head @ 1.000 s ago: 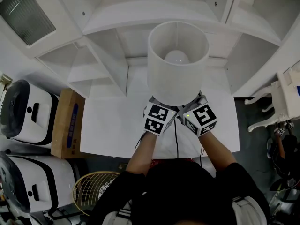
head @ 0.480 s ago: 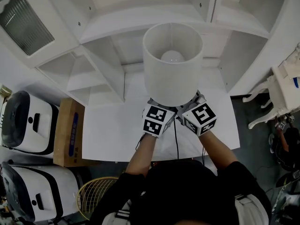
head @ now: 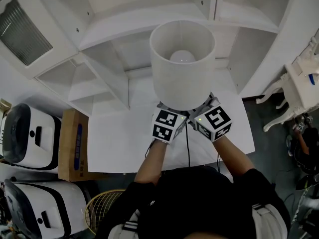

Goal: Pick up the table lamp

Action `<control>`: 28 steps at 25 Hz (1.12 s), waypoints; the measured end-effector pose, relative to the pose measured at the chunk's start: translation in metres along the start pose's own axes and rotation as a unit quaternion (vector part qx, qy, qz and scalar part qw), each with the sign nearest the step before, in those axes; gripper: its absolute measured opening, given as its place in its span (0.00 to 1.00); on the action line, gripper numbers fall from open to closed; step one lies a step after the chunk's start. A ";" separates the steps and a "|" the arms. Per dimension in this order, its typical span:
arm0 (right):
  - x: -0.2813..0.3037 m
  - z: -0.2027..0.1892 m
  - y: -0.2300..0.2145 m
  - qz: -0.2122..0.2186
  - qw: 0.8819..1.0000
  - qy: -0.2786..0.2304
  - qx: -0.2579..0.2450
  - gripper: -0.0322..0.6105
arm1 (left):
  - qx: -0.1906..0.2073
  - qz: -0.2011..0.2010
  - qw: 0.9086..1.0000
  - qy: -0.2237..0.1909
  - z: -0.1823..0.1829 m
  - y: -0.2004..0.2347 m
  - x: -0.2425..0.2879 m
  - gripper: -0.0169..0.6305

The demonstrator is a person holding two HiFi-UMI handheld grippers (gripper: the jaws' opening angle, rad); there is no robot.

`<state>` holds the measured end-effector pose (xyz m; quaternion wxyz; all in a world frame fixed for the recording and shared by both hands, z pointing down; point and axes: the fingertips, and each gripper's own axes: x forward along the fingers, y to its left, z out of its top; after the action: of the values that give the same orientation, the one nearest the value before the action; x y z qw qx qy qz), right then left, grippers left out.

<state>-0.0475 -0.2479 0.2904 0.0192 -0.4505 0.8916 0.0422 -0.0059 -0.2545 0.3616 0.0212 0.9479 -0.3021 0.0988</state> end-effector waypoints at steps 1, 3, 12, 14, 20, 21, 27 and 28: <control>0.000 0.000 0.000 -0.001 1.000 0.000 0.000 0.17 | 0.000 0.000 1.000 0.000 0.000 0.000 0.000 0.18; 0.000 0.001 0.000 -0.001 1.000 0.000 -0.001 0.17 | 0.000 0.000 1.000 0.002 0.000 0.000 0.000 0.18; 0.003 -0.001 -0.002 0.000 1.000 0.002 -0.003 0.17 | -0.003 0.003 1.000 0.005 0.000 0.004 0.002 0.18; 0.004 0.000 -0.002 0.002 1.000 0.001 -0.003 0.17 | -0.002 0.003 1.000 0.005 0.000 0.005 0.003 0.18; 0.006 -0.002 -0.003 0.003 1.000 0.004 -0.003 0.17 | -0.003 0.003 1.000 0.004 -0.001 0.006 0.004 0.18; 0.007 -0.002 -0.003 0.003 1.000 0.004 -0.003 0.17 | -0.003 0.002 1.000 0.004 -0.001 0.007 0.004 0.18; 0.008 -0.004 -0.005 0.000 1.000 0.009 -0.007 0.17 | -0.001 0.002 1.000 0.004 0.000 0.009 0.006 0.18; 0.009 -0.004 -0.005 0.000 1.000 0.009 -0.006 0.17 | -0.001 0.002 1.000 0.004 0.000 0.009 0.006 0.18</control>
<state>-0.0484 -0.2583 0.2934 0.0087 -0.4511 0.8914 0.0435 -0.0067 -0.2652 0.3631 0.0234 0.9467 -0.3043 0.1027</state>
